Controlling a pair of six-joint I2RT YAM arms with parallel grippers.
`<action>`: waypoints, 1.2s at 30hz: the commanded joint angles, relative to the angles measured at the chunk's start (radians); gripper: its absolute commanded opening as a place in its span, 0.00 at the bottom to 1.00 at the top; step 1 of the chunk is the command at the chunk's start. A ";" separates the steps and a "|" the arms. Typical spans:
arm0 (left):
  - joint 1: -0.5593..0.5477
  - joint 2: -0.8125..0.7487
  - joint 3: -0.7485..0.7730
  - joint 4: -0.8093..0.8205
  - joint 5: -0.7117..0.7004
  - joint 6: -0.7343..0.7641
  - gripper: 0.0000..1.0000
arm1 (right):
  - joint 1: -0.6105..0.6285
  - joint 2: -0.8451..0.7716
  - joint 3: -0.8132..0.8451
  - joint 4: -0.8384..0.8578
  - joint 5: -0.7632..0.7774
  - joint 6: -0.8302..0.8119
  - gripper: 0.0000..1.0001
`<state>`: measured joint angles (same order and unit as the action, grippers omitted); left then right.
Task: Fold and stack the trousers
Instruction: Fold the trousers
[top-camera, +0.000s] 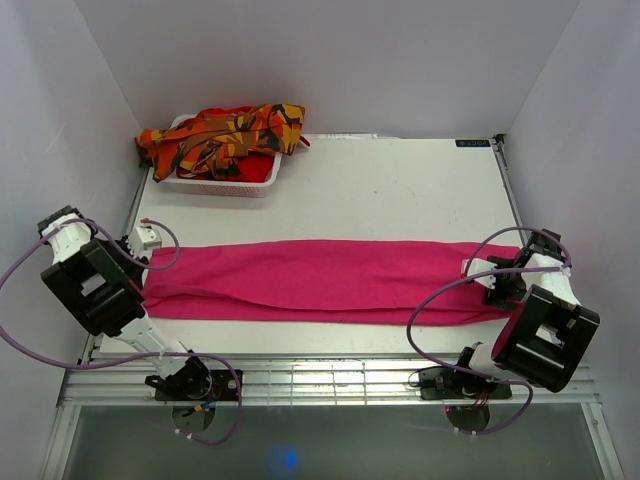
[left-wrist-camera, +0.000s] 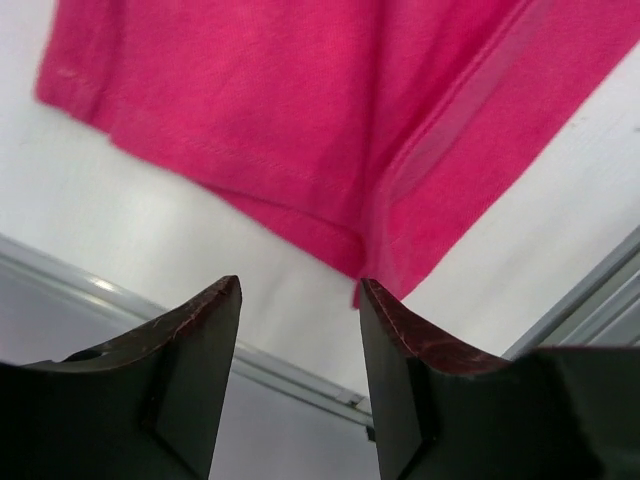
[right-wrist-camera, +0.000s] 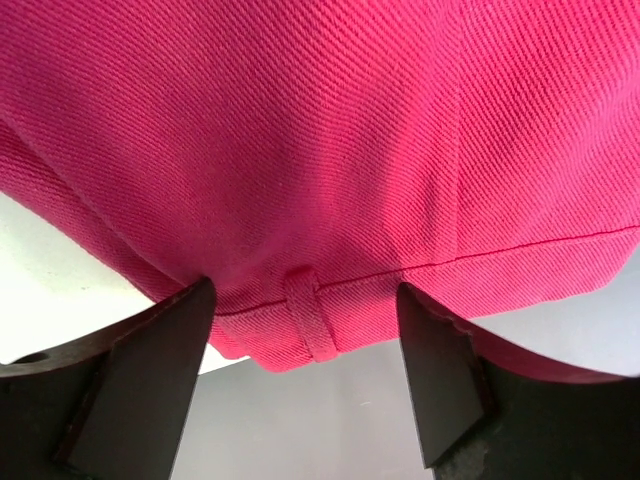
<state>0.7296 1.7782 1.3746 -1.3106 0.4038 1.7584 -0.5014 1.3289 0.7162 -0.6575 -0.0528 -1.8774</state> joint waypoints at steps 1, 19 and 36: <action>-0.012 -0.077 -0.066 -0.091 0.040 0.076 0.62 | 0.001 -0.008 0.042 -0.048 -0.027 -0.041 0.82; -0.019 -0.046 -0.152 -0.081 0.036 0.059 0.61 | 0.006 -0.120 -0.038 -0.139 -0.059 -0.193 0.79; -0.021 -0.060 -0.166 -0.055 0.053 0.055 0.62 | 0.009 -0.085 0.006 -0.069 -0.094 -0.170 0.56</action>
<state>0.7113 1.7596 1.2160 -1.3350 0.4122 1.7908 -0.4961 1.2369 0.6495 -0.7074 -0.1120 -1.9831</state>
